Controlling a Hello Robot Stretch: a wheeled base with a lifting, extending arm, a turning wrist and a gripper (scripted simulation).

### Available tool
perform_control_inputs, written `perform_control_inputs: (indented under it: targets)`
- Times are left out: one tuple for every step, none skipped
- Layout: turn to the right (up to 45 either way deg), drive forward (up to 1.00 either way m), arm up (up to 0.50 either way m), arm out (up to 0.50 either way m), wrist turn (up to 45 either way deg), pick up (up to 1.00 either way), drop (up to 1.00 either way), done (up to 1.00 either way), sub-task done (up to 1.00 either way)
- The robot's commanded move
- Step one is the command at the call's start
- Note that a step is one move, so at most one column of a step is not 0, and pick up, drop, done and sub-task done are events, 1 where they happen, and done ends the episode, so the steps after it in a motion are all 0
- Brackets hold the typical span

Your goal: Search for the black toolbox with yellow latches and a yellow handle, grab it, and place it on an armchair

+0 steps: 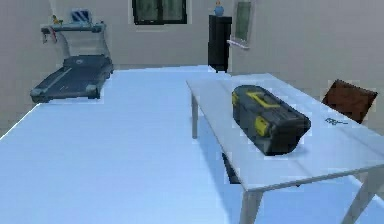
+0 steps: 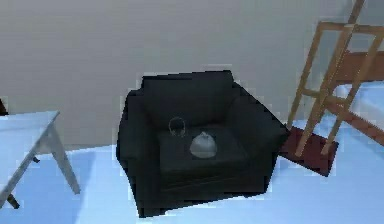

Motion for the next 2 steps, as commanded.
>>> perform_control_inputs:
  targets:
    - [0.0,0.40,0.00,0.00,0.0,0.00,0.00,0.00,0.00]
    - [-45.0,0.00,0.00,0.00,0.0,0.00,0.00,0.00,0.00]
